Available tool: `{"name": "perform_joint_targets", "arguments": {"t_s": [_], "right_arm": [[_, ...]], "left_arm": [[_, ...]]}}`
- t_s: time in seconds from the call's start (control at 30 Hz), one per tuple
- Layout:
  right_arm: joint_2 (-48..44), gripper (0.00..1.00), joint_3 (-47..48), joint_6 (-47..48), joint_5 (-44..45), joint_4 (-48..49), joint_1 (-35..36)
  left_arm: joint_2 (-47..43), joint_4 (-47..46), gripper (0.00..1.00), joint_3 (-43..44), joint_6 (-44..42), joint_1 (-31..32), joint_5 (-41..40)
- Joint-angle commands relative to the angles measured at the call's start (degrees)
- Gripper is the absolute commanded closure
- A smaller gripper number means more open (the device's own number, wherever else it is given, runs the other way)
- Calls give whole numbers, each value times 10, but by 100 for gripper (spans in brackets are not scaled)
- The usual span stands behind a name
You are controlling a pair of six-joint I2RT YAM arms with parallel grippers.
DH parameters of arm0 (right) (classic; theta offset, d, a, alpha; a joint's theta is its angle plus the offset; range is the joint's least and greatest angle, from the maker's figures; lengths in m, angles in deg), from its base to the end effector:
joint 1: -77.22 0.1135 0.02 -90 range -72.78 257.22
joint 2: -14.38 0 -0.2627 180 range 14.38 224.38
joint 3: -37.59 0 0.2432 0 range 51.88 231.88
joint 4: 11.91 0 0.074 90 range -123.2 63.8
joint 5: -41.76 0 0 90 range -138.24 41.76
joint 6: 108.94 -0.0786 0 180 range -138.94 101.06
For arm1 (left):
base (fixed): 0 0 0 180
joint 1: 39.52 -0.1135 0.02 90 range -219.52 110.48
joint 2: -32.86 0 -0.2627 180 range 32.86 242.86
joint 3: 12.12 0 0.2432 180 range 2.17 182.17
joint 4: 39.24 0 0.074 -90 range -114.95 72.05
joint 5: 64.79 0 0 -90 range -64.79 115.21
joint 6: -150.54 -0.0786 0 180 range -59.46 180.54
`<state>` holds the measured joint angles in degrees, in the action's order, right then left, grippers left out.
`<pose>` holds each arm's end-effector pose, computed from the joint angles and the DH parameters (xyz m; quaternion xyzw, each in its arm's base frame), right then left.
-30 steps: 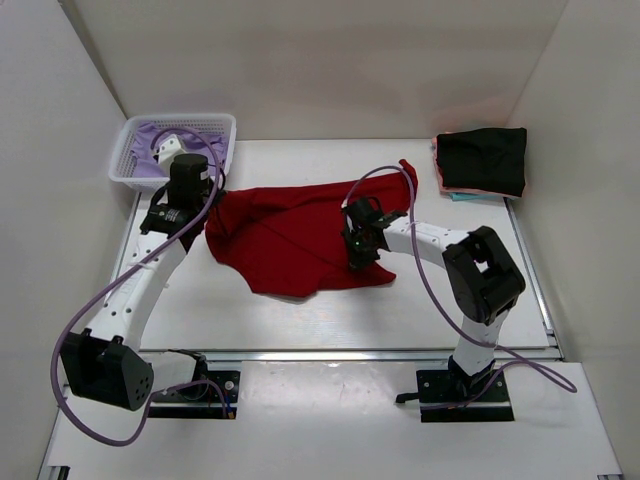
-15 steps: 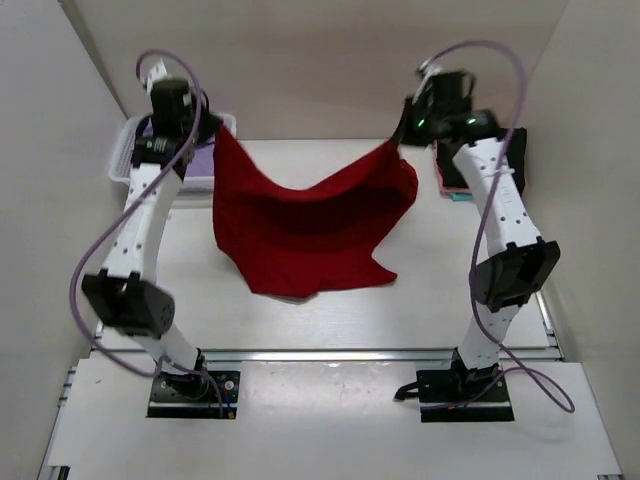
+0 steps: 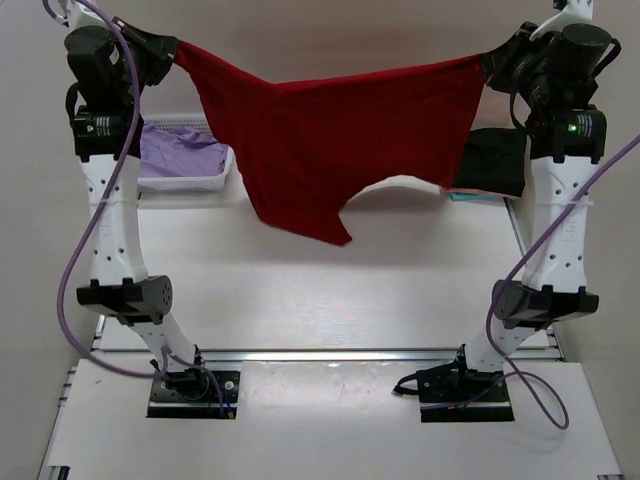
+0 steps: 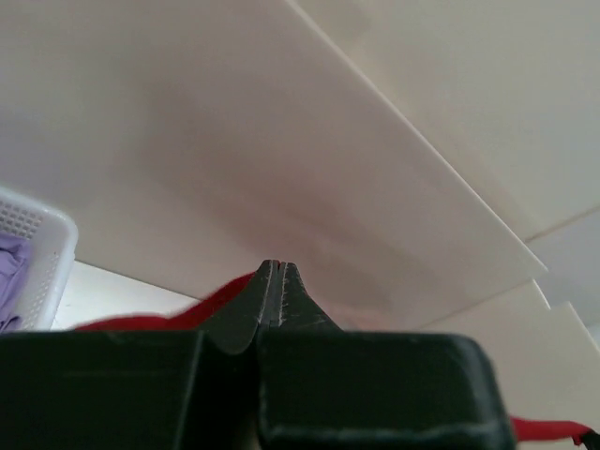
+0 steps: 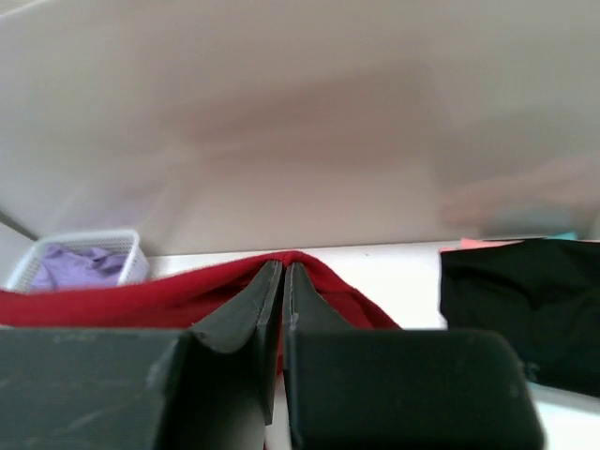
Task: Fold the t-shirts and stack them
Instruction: Flatten out the tshirt
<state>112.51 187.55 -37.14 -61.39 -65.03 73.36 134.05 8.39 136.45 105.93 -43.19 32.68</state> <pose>0.3583 -0.0063 0.5614 0.0573 0.7125 0.1679 0.6789 0.3874 0.0146 0.5495 -0.2518 0.6624 -0.2938 0.6415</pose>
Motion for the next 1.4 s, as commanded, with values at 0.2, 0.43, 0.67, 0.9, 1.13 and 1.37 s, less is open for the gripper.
{"name": "perform_joint_targets", "arguments": {"t_s": [0.2, 0.43, 0.67, 0.9, 1.13, 1.37], "right_arm": [[-240, 100, -212, 176, 183, -17, 71], [-298, 100, -403, 237, 218, 1, 65], [-149, 100, -356, 235, 139, 67, 56], [-10, 100, -23, 257, 137, 94, 75], [-92, 100, -129, 237, 93, 108, 50], [-213, 100, -384, 228, 95, 121, 48]], "left_arm": [[-216, 37, 100, -88, -234, 143, -244], [-339, 3, 100, -349, -285, 164, -302], [-284, -126, 100, -453, -312, 162, -332], [-129, -186, 100, -154, -354, 165, -335], [-229, -175, 100, -208, -338, 176, -336], [-380, -129, 100, -477, -304, 175, -289]]}}
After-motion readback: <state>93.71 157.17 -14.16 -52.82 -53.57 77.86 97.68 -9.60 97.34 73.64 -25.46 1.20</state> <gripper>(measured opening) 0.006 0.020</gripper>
